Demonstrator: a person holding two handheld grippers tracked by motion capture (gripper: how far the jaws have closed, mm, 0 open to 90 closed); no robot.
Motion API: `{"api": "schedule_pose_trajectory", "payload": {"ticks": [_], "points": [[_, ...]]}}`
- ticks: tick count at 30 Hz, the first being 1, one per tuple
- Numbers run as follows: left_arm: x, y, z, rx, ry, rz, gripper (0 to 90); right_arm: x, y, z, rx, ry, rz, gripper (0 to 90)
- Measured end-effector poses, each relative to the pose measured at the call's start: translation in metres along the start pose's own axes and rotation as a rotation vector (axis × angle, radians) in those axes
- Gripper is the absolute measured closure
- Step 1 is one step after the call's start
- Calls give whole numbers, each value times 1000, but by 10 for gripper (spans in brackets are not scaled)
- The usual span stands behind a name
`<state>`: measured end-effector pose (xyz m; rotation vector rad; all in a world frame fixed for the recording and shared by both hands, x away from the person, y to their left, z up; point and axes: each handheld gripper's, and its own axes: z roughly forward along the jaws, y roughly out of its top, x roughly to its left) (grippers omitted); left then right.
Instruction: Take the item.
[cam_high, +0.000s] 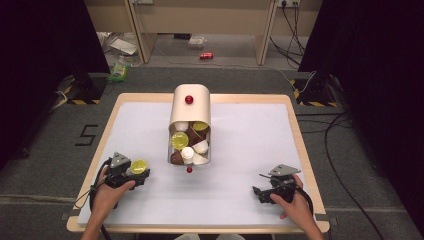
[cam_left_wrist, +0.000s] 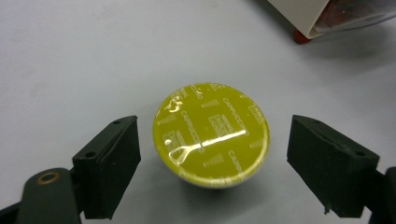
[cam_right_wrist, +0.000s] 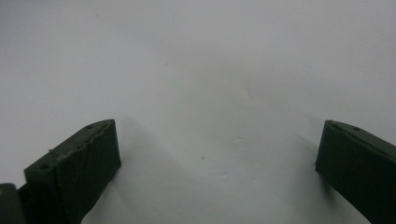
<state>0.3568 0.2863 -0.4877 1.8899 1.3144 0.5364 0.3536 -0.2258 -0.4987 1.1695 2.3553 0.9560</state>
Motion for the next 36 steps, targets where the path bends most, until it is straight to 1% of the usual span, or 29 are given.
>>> {"api": "schedule_pose_trajectory", "payload": {"ticks": [9, 11, 19, 26, 36], "points": [[-4, -5, -13, -5, -5, 5, 157, 0, 0, 0, 0, -1, 1, 3], [-6, -8, -17, 0, -16, 9, 157, 0, 0, 0, 0, -1, 1, 3], [-13, -18, -24, 6, -25, 15, 157, 0, 0, 0, 1, 0, 1, 3], [-17, -26, -31, -10, -26, 12, 157, 0, 0, 0, 0, -1, 1, 3], [-24, -34, -36, -13, -34, 19, 163, 0, 0, 0, 1, 0, 2, 3]]}}
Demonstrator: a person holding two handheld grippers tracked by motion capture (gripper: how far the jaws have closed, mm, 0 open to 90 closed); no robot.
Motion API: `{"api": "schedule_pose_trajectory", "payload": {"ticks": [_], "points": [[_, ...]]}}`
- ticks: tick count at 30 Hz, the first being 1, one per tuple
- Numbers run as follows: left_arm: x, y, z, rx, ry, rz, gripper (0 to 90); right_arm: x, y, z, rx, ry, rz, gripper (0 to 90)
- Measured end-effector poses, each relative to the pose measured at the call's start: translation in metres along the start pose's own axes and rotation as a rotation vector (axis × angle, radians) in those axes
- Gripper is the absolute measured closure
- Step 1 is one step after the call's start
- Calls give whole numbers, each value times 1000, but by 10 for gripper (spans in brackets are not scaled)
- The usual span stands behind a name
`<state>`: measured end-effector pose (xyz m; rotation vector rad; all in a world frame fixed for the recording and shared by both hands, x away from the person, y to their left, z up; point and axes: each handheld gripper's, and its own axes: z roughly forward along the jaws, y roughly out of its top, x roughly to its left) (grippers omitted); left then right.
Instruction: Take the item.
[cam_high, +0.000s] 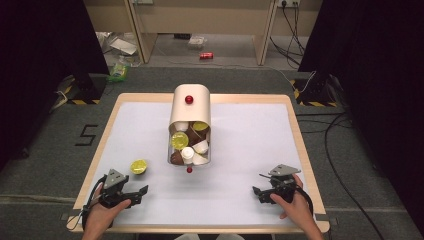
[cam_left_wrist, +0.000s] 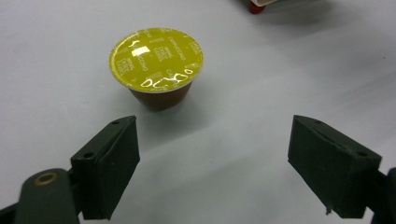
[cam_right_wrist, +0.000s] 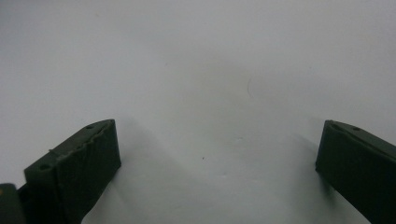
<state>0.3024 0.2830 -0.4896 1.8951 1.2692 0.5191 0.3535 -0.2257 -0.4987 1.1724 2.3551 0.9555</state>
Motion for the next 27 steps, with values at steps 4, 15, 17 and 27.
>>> {"api": "schedule_pose_trajectory", "payload": {"ticks": [4, 15, 17, 27], "points": [[-5, -2, -1, -5, -4, 0, 163, 0, 0, 0, -1, 0, -2, 2], [-11, -12, 1, 10, -9, 7, 163, 0, 0, 0, -1, 0, -1, 3], [-13, -15, 0, 10, -8, 14, 163, 0, 0, 0, -1, 0, -1, 3], [-19, -23, -3, 3, 3, 41, 154, 0, 0, 0, -1, 0, -1, 3]]}}
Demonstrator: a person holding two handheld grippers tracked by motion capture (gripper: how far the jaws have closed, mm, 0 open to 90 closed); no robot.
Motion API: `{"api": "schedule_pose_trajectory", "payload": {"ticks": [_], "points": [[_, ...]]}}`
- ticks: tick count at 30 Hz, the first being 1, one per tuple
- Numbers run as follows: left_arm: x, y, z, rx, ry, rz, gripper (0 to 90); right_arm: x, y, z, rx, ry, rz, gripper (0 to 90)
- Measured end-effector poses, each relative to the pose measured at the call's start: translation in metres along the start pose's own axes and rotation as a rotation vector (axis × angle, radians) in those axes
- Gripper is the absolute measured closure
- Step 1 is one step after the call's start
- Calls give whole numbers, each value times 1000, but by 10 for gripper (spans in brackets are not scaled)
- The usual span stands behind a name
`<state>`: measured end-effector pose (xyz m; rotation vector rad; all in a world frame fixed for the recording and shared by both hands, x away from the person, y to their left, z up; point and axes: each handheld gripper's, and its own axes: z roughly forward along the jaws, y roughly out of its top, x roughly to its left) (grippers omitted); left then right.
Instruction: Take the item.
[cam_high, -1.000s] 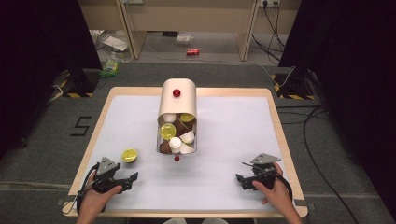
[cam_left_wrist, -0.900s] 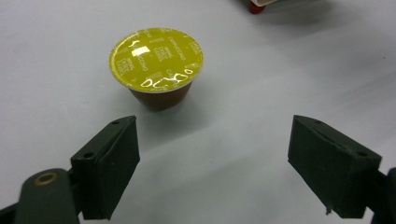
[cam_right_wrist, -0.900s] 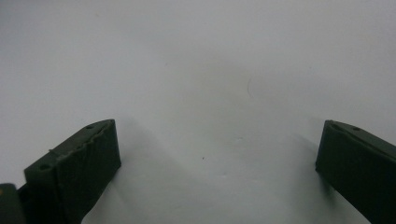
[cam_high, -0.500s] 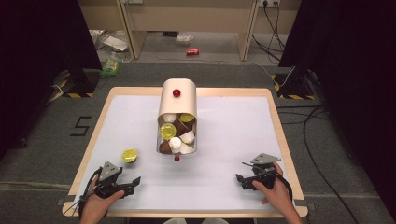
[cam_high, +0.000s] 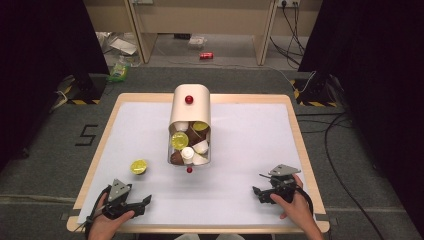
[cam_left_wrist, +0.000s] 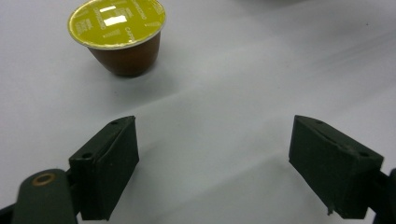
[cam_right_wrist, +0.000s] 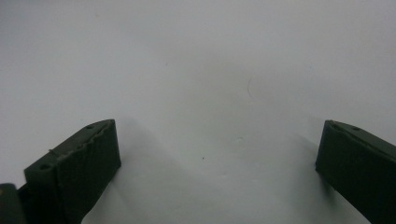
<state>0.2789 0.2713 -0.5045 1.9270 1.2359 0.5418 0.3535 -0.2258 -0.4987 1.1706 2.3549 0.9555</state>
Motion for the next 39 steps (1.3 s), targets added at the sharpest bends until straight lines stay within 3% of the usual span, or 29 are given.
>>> {"api": "schedule_pose_trajectory", "payload": {"ticks": [20, 39], "points": [[-10, -12, -5, -21, 18, 17, 147, 0, 0, 0, 0, -1, 0, 3], [-17, -27, -11, -92, 58, -10, 149, 0, 0, 0, -1, -1, -1, 3]]}}
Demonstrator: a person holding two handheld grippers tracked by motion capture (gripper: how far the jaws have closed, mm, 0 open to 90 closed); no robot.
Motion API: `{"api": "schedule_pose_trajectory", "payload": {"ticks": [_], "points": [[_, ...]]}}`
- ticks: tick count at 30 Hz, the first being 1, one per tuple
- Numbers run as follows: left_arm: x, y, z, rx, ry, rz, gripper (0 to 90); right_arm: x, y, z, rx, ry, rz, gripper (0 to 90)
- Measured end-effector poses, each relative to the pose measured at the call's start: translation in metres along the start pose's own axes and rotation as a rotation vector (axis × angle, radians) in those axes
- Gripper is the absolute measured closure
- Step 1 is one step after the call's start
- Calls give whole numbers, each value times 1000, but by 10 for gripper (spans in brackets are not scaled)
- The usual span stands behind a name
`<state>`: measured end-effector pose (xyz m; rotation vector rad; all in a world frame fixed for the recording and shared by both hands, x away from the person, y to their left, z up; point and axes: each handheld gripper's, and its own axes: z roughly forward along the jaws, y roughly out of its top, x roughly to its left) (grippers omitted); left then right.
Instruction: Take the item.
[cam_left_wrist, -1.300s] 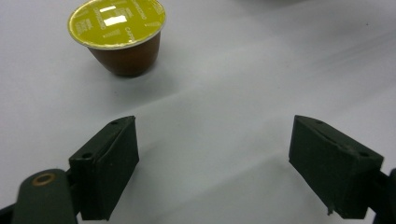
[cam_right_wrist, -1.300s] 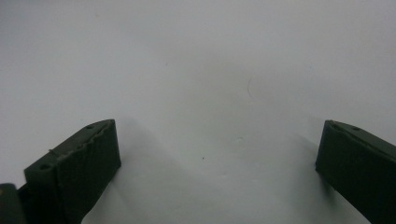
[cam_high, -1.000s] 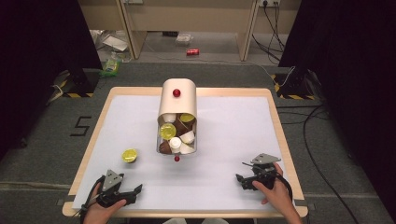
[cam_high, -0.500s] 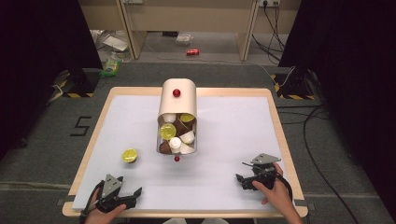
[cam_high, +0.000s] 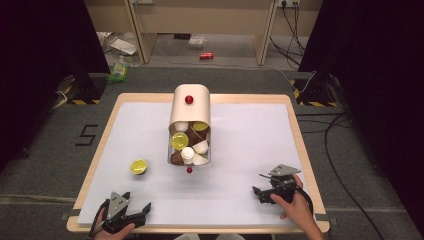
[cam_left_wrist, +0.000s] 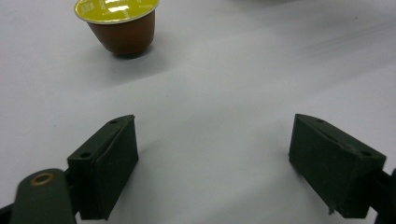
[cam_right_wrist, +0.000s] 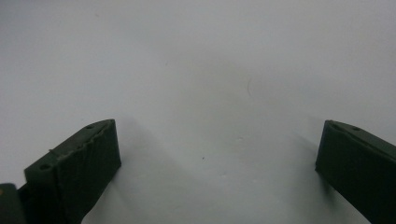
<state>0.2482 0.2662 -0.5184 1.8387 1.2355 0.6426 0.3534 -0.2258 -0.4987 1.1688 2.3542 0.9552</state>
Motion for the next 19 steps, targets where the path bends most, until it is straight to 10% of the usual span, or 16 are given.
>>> {"api": "schedule_pose_trajectory", "payload": {"ticks": [19], "points": [[1, -2, 0, -10, -4, -1, 146, 0, 0, 0, 0, 0, 0, 3]]}}
